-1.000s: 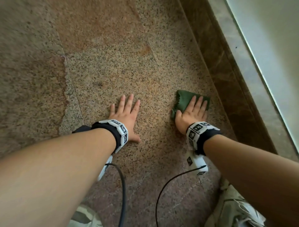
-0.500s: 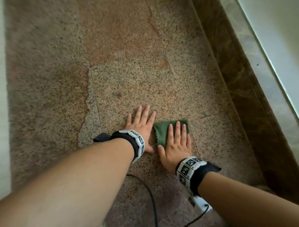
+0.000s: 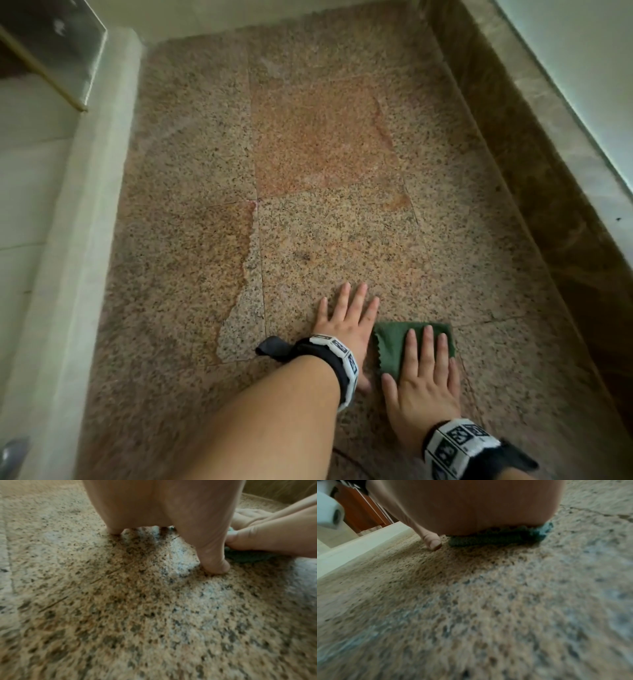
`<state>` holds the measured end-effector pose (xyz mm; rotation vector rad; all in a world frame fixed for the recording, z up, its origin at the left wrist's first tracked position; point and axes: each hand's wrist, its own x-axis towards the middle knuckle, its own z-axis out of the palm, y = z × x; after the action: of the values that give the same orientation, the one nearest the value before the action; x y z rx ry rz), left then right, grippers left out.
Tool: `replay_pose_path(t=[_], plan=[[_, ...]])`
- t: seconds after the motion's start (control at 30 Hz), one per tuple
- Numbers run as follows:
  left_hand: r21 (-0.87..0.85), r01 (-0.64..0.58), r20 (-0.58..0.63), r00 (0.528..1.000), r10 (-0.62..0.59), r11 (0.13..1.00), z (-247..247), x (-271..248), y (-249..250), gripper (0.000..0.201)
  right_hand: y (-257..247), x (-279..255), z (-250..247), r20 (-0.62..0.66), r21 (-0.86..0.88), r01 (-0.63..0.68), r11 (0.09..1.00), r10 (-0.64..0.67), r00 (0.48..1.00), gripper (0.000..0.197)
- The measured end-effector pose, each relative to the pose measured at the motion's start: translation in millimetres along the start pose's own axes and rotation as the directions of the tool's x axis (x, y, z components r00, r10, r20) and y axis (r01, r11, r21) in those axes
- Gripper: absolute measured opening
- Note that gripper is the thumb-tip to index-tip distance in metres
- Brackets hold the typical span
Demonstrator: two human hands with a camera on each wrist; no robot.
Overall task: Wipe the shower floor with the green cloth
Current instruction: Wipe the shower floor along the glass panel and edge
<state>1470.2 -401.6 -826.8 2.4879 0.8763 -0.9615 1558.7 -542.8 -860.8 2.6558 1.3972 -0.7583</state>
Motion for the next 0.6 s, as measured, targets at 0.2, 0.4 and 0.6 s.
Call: replay_pose_path(t=[0.2, 0.4, 0.6], plan=[[0.002, 0.0, -0.006, 1.0, 0.0, 1.0, -1, 0, -1, 0.142, -1, -1, -3, -0.015, -0.006, 0.033, 0.999, -0.033, 0.999, 0.082], [0.001, -0.002, -0.004, 1.0, 0.002, 1.0, 1, 1, -1, 0.143, 2, -2, -3, -0.014, -0.032, 0.008, 0.999, -0.008, 1.0, 0.084], [0.005, 0.005, 0.009, 1.0, -0.005, 1.0, 0, 1, -1, 0.145, 25, 18, -39, 0.076, -0.079, 0.012, 0.997, -0.006, 0.997, 0.078]])
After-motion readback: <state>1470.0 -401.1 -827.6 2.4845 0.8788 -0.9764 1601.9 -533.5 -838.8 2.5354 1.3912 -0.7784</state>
